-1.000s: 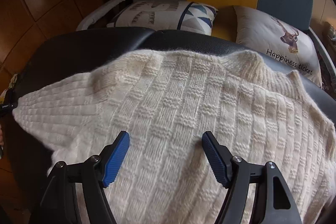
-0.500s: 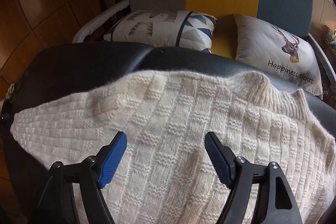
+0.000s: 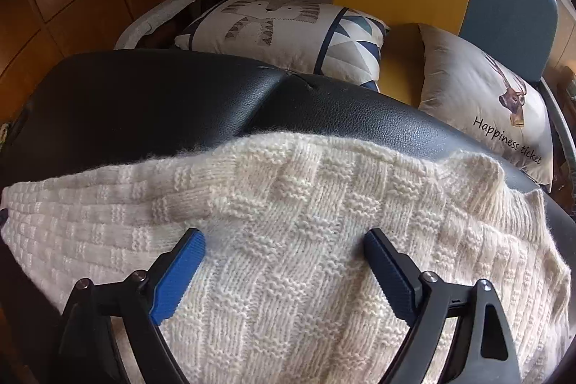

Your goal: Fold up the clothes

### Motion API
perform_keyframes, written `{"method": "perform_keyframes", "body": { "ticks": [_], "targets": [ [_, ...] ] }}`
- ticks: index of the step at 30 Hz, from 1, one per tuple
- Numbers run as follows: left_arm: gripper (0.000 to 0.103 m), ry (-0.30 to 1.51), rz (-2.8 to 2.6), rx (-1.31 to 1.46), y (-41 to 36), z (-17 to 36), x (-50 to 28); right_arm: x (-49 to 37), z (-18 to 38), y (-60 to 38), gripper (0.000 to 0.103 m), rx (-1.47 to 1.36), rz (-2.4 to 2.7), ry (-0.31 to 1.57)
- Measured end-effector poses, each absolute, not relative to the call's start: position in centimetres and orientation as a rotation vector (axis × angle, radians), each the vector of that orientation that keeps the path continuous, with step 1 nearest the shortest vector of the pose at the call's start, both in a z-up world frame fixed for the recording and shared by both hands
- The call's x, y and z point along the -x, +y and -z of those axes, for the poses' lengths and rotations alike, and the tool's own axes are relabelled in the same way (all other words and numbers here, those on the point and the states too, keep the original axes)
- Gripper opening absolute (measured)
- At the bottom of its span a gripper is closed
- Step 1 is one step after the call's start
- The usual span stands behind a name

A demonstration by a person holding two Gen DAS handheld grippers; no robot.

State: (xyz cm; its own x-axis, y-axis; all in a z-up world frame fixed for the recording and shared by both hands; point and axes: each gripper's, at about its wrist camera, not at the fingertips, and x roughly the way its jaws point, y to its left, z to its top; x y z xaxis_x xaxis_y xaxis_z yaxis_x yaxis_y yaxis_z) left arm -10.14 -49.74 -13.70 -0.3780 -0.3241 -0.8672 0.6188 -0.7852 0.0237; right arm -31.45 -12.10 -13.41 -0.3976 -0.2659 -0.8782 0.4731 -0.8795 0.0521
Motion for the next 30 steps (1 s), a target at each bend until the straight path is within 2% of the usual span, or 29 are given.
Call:
{"method": "perform_keyframes", "body": {
  "ticks": [7,13,20,24,30],
  "targets": [
    [0.009,0.527,2.269,-1.116,-46.7,8.8,8.9,25.1,9.7,-4.5,0.077,-1.293,2.307,0.072],
    [0.01,0.52,2.589,-1.15,-35.1,6.2,9.7,20.0,11.1,3.3,0.077,-1.4,2.329,-0.001],
    [0.01,0.401,2.834,-1.393,-19.0,8.0,10.4,15.0,13.1,9.1,0.077,-1.458,2.312,-0.075],
    [0.01,0.317,2.879,-1.576,-11.4,9.9,10.1,12.5,10.6,14.7,0.077,-1.338,2.3,-0.315],
    [0.011,0.242,2.859,-1.676,-7.3,11.3,9.0,8.2,8.9,29.4,0.077,-1.265,2.476,-0.658]
  ]
}}
